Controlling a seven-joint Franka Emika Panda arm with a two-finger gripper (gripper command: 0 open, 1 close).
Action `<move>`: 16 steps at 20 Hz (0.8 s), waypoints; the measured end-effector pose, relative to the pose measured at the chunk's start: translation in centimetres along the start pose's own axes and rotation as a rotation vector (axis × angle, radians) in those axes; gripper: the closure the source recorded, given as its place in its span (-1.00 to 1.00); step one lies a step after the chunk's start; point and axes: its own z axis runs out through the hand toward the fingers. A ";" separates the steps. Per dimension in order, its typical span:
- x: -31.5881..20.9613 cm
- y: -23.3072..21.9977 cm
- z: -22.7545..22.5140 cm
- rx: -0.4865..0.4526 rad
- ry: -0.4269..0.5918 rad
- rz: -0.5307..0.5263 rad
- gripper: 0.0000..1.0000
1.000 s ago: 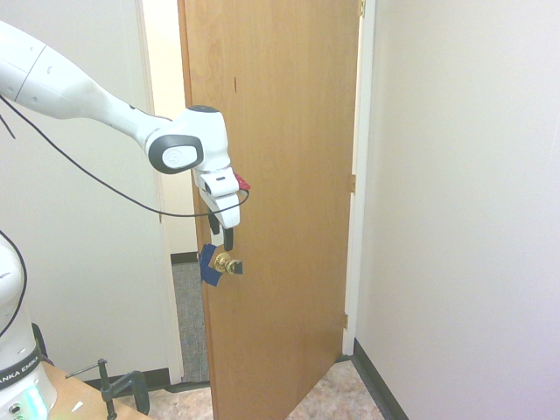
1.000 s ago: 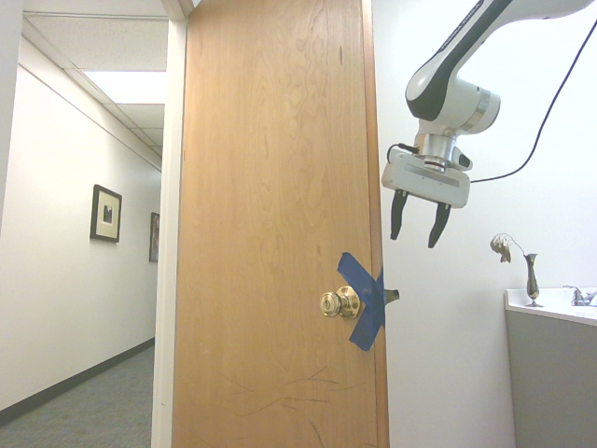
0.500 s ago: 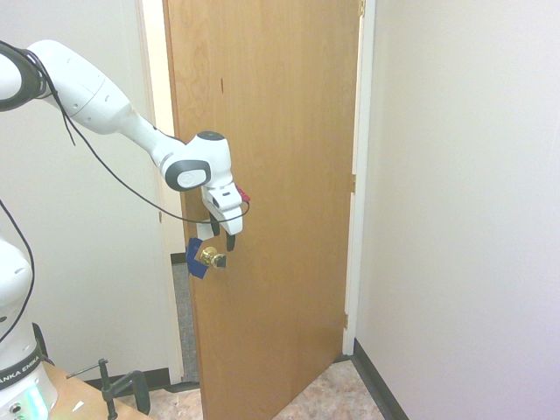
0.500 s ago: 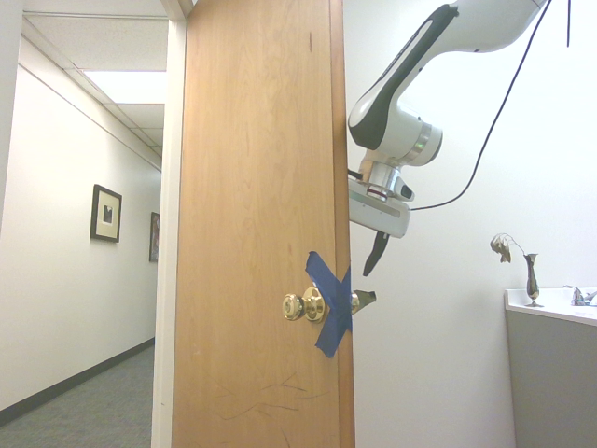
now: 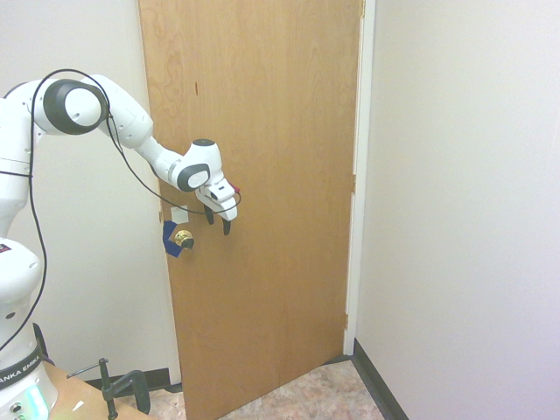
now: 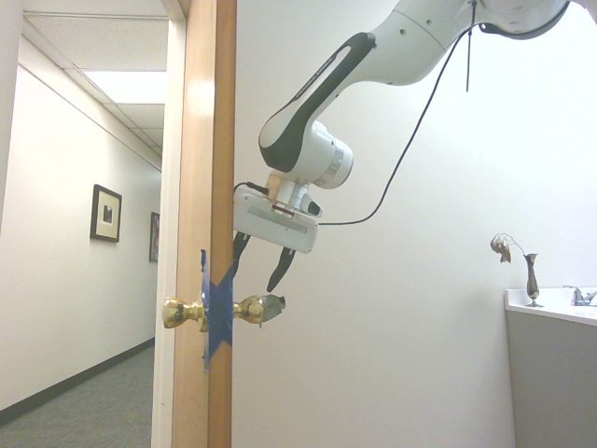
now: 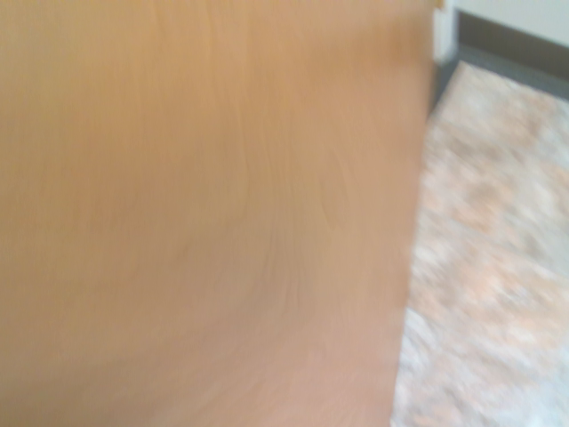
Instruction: Shut the door
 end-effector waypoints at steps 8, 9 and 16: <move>-3.4 -4.0 -0.2 0.030 -0.018 -0.096 -1.00; -4.0 -4.4 -0.4 0.038 -0.021 -0.105 -1.00; -7.7 -9.7 -0.6 0.082 -0.044 -0.157 -1.00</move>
